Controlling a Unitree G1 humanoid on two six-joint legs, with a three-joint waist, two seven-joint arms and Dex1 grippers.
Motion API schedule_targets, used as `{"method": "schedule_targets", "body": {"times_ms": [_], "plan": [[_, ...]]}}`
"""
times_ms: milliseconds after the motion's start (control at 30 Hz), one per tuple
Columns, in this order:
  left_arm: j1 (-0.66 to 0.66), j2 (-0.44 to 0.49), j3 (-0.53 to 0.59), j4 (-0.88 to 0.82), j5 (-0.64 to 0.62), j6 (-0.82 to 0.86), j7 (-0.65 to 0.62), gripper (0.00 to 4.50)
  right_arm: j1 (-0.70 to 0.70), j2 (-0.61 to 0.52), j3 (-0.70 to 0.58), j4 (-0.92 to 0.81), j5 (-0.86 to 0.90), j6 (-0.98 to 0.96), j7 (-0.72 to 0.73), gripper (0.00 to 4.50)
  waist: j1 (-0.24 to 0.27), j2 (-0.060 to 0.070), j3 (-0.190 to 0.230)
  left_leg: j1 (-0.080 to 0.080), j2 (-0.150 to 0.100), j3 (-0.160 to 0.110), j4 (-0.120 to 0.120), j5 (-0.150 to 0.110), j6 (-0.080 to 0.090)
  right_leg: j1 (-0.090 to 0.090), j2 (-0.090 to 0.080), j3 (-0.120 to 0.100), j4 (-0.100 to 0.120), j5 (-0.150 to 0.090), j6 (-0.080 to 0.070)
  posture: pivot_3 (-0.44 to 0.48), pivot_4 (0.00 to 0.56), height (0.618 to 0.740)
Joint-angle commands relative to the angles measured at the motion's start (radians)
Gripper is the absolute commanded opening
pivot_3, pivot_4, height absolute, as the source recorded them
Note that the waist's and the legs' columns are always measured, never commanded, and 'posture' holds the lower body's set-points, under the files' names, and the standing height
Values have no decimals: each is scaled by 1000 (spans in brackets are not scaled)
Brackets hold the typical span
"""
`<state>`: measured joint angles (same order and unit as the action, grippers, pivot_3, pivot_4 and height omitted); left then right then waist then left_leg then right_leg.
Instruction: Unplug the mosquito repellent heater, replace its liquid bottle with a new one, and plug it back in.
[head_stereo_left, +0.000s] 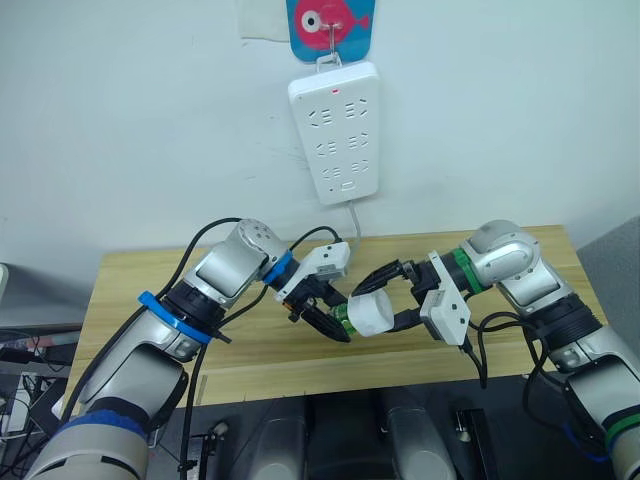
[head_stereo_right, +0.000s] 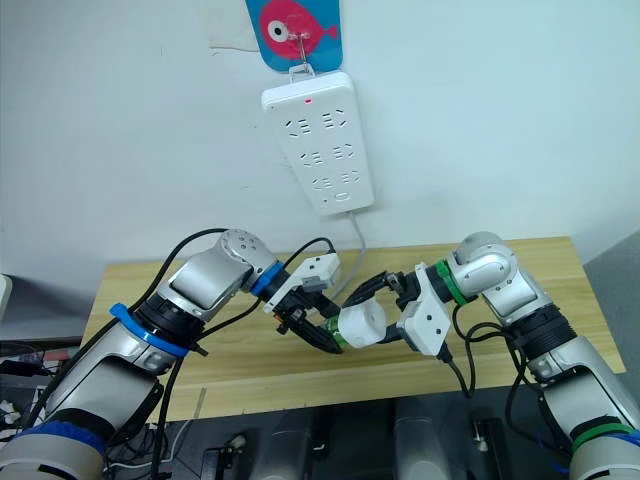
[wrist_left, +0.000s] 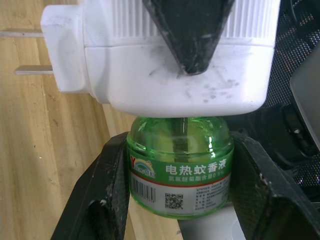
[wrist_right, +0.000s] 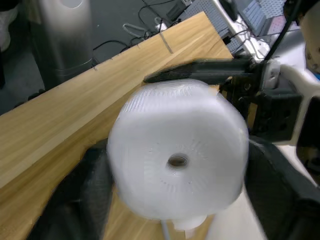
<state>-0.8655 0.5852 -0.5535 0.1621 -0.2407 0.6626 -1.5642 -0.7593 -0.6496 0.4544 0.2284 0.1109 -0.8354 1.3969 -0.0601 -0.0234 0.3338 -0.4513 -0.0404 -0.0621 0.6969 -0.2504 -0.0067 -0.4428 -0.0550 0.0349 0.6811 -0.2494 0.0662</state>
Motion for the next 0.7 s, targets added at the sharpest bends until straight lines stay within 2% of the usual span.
{"method": "schedule_targets", "body": {"times_ms": [33,167,233,300,367,467,533,633,700], "plan": [[24,1,45,-25,-12,-24,13,2265,20,-68,-44,-41,61,21,19,4471,0,0,0,0,0,0,0,0,0,0,0,0,0,0,0,-122,268,740],[86,-2,126,-55,-48,-79,54,2265,149,-204,-146,-139,139,148,-17,4471,4,0,0,0,-1,-1,0,0,0,0,-1,-1,0,0,0,-132,268,740],[124,-11,173,-86,-76,-134,56,2265,230,-255,-206,-208,177,277,-67,4471,2,0,0,0,-1,-1,0,0,0,1,-2,0,0,0,0,-135,266,740],[166,-33,229,-113,-88,-199,105,2265,328,-300,-277,-304,224,451,-142,4471,1,0,0,0,0,0,0,0,0,0,-2,1,0,0,0,-143,266,740],[214,-61,284,-139,-89,-279,170,2265,430,-320,-353,-438,295,721,-292,4471,1,1,-1,0,1,0,0,0,0,0,-2,1,1,0,0,-152,275,740],[269,-141,370,-160,-97,-345,320,2265,547,-296,-450,-657,511,1114,-562,4471,1,1,-1,0,2,0,0,0,0,0,-3,2,1,0,0,-162,279,740],[307,-189,398,-177,-67,-431,408,2265,596,-247,-499,-782,656,1304,-754,4471,1,1,-2,0,1,0,1,0,1,1,-3,2,1,0,0,-168,286,740],[354,-243,404,-182,-7,-585,506,2265,649,-157,-532,-925,777,1452,-980,4471,1,1,-3,0,1,1,0,0,1,1,-4,3,1,0,0,-173,292,740],[369,-297,416,-184,9,-622,601,2265,667,-91,-535,-996,830,1506,-1110,4471,3,1,-3,0,1,1,0,-1,1,1,-4,3,1,0,0,-179,292,740]]}}
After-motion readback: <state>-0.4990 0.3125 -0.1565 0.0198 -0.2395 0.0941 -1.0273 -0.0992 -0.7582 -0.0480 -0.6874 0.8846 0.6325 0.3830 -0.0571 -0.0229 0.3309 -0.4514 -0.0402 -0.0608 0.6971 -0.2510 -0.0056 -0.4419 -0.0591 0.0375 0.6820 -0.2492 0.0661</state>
